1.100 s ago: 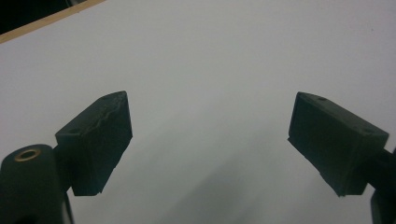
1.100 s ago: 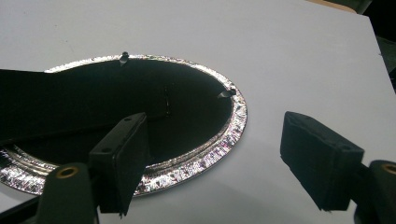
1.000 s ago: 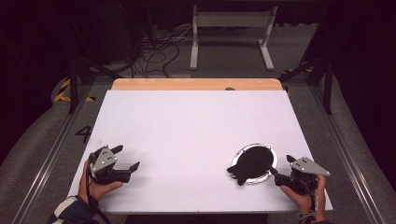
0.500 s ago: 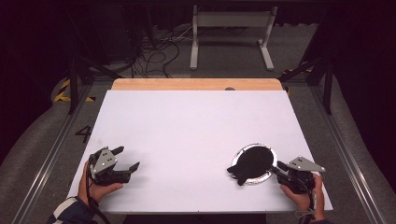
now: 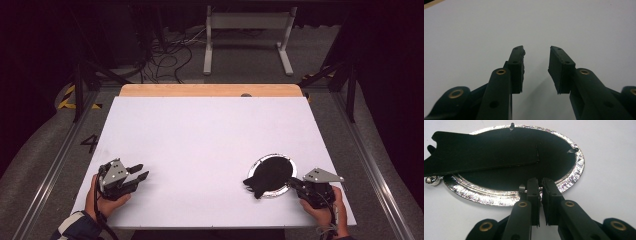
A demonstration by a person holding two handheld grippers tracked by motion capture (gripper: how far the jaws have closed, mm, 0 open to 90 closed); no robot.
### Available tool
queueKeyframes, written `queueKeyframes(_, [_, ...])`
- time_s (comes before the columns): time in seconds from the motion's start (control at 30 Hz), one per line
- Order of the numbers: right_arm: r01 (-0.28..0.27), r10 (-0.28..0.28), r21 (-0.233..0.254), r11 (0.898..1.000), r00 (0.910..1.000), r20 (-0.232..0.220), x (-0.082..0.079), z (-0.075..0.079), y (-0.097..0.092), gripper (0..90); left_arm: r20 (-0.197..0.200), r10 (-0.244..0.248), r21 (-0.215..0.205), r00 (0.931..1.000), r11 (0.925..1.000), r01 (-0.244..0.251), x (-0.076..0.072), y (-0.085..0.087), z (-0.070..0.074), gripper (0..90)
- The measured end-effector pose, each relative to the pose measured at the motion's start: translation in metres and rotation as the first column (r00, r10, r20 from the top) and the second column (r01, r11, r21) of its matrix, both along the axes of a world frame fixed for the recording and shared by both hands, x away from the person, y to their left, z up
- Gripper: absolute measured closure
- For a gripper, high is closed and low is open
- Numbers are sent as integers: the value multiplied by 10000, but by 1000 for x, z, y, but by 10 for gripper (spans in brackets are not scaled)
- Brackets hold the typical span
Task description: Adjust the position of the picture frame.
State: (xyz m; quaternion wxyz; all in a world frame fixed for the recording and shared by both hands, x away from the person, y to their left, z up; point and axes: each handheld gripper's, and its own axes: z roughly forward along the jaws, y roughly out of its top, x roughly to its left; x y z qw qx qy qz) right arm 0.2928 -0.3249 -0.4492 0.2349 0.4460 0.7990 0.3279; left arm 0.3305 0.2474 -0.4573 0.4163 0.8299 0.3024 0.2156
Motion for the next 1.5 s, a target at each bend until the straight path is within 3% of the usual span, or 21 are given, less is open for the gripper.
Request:
queueKeyframes(0.17, [436,-439,-126,9990,9986,-288,1,-2,-7,900,-6,81,14,10000,10000,-81,0,1,0,630])
queueKeyframes(0.23, [387,-381,233,9990,9989,-289,1,-4,-11,895,-6,53,25,10000,10000,-53,0,1,0,630])
queueKeyframes(0.4, [390,-384,244,9989,9990,-247,2,-4,-10,900,-133,-21,8,9999,10000,21,0,-2,-1,649])
queueKeyframes(0.5, [461,-444,580,9973,9985,-308,3,-6,-10,900,-202,-129,110,9997,9999,131,1,-4,-2,662])
queueKeyframes(0.8, [407,-402,358,9985,9991,-143,11,-7,11,900,-312,-308,20,9990,9995,308,3,-12,-2,624])
queueKeyframes(0.97, [170,-161,554,9983,9997,-168,15,-8,23,900,-405,-590,133,9974,9981,595,4,-19,-3,660])
queueKeyframes(1.1, [123,-90,1095,9939,9995,-310,15,-10,28,900,-419,-673,258,9969,9973,684,3,-20,-4,667])
queueKeyframes(1.33, [-224,245,812,9964,9994,-249,13,-9,39,900,-510,-674,210,9964,9974,685,3,-20,-5,660])
queueKeyframes(1.4, [-314,319,411,9987,9994,-114,12,-9,44,900,-544,-683,225,9962,9973,696,3,-20,-5,660])
queueKeyframes(1.5, [-408,413,476,9980,9991,-113,12,-9,48,900,-551,-721,238,9959,9970,735,3,-20,-5,661])
